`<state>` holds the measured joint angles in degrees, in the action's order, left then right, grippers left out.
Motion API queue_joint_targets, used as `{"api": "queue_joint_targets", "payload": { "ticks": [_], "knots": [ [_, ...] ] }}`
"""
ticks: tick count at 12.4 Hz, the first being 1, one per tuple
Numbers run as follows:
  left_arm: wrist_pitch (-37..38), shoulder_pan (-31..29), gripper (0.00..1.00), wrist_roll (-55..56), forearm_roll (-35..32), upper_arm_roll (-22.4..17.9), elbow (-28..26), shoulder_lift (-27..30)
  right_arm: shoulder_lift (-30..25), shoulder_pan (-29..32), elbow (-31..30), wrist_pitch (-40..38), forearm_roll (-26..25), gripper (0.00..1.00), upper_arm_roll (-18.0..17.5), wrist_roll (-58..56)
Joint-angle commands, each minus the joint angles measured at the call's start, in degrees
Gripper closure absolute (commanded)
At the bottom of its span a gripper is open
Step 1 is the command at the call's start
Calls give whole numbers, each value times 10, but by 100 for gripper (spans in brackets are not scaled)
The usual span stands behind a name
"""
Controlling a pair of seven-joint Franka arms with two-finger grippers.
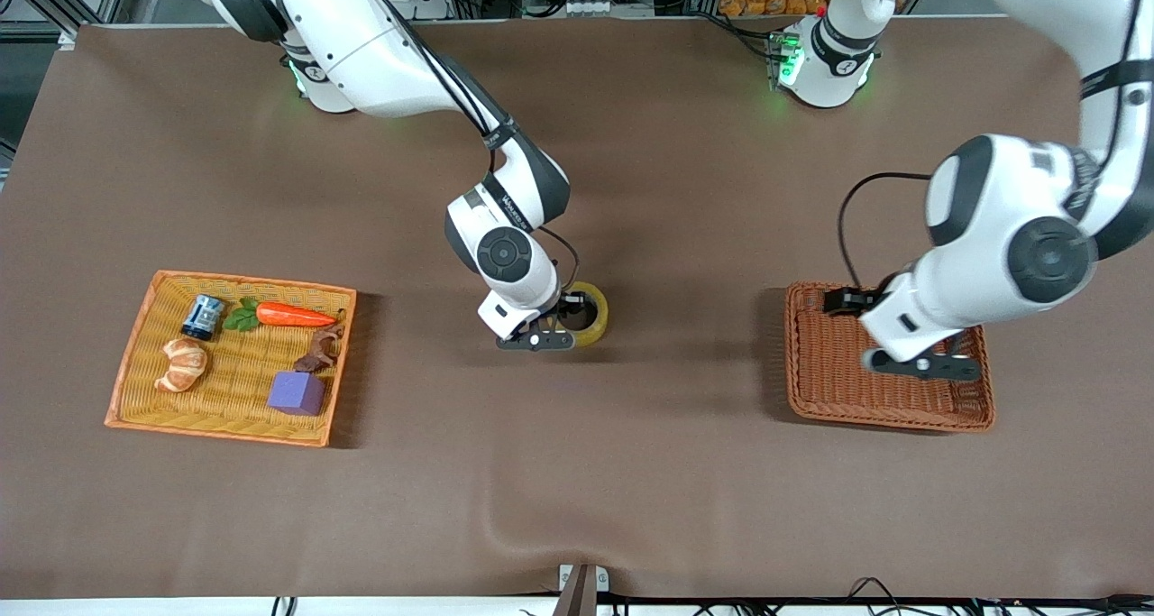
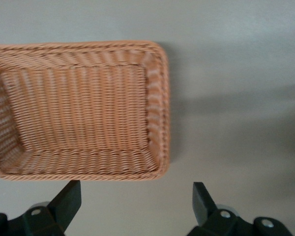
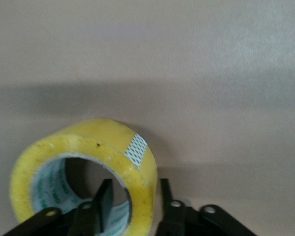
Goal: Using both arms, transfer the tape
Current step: 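Carry the tape to mid-table with the right gripper while the left gripper approaches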
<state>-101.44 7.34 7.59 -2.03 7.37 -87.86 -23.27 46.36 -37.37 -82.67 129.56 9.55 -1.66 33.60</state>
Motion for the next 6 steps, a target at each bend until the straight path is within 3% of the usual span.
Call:
{"api": "queue_joint_targets", "payload": {
  "ticks": [1,3,6],
  "knots": [
    [-16,29,0,35,4,-2,7,-14,-15,-2,21,-16,8,0,4,10],
    [-42,66,0,43,12,-2,6,-21,-53,29,21,-46,9,0,5,8],
    [-96,132,0,168,36,-2,7,-54,-101,88,17,-105,5,0,6,-46]
  ]
}}
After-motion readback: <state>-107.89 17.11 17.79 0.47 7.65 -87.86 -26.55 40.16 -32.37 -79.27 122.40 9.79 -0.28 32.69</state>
